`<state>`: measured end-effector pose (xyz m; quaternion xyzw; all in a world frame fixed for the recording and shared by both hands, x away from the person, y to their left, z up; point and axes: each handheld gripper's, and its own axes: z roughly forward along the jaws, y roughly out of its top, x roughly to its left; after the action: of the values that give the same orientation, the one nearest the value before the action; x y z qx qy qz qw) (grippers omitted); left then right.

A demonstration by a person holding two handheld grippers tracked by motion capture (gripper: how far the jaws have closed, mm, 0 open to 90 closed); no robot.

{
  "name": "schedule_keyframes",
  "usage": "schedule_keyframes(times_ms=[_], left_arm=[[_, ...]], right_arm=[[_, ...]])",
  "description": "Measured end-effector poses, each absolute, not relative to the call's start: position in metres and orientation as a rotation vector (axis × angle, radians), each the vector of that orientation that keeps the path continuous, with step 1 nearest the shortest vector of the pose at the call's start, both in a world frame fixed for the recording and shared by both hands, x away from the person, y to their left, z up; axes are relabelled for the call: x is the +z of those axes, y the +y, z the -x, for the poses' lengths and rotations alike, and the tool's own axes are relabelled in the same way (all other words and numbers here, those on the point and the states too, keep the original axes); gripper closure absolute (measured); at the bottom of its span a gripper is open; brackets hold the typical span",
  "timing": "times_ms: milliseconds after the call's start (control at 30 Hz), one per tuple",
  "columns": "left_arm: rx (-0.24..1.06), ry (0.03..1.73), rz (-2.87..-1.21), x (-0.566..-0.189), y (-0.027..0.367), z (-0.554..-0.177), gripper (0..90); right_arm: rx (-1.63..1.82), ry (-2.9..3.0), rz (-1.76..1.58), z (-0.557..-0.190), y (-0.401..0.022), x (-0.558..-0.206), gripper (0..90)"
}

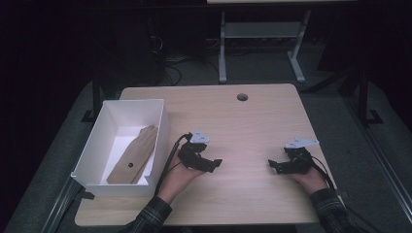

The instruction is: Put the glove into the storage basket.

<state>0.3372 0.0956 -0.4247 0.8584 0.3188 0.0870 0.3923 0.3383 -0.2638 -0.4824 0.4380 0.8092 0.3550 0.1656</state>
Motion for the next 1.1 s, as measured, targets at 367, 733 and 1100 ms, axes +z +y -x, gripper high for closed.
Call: schedule_keyframes(times_ms=[367, 733, 1100], left_arm=[[0.245, 0.781, -2.226, -0.452, 0.101, -0.332, 17.4], [0.256, 0.768, -2.286, -0.47, 0.108, -0.331, 13.7], [0.289, 0.703, -2.239, -0.479, 0.11, -0.326, 12.3]], right_arm=[[1.011, 2.304, -1.247, -0.338, -0.264, -0.482, 13.2], [1.011, 2.305, -1.247, -0.338, -0.264, -0.482, 13.2], [1.011, 2.304, -1.247, -0.338, -0.264, -0.482, 13.2]])
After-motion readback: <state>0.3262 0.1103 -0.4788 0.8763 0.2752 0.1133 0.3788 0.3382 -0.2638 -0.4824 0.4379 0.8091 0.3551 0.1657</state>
